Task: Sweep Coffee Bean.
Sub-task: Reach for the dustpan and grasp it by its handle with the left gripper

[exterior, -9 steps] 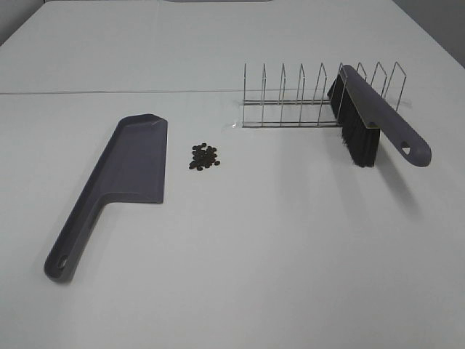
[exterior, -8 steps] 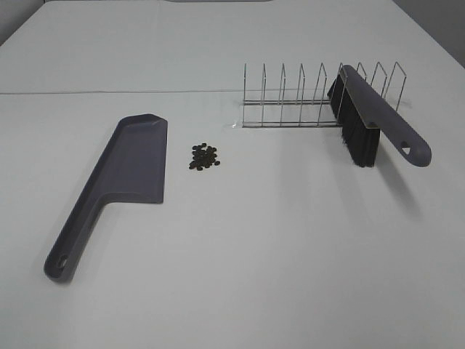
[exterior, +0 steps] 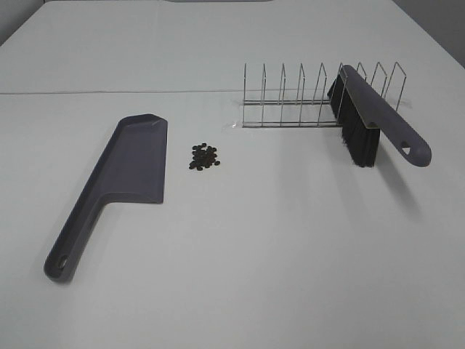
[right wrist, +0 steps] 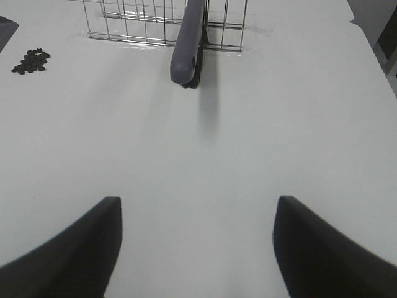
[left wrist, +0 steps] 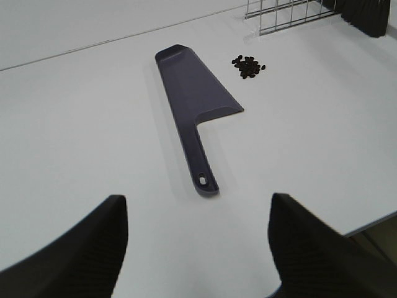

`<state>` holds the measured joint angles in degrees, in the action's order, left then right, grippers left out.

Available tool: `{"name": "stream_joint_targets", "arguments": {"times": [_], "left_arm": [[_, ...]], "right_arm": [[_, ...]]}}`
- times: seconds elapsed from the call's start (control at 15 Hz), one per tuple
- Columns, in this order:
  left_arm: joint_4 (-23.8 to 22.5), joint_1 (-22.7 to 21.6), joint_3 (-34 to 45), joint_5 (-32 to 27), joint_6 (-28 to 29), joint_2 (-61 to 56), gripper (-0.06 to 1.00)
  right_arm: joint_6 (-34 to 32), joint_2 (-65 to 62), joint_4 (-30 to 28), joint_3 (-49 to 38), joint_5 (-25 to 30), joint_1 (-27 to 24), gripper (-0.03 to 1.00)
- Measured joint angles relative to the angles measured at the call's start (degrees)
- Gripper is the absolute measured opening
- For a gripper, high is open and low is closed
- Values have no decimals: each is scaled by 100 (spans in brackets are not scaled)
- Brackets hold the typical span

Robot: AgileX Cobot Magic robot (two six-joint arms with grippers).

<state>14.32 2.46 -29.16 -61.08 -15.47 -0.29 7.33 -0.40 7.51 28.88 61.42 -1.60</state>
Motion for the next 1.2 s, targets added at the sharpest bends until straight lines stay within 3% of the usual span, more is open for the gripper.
{"name": "stream_joint_targets", "arguments": {"times": [1.2], "left_arm": [[0, 0, 0, 0, 0, 0, 63]], "right_arm": [[0, 0, 0, 0, 0, 0, 66]]}}
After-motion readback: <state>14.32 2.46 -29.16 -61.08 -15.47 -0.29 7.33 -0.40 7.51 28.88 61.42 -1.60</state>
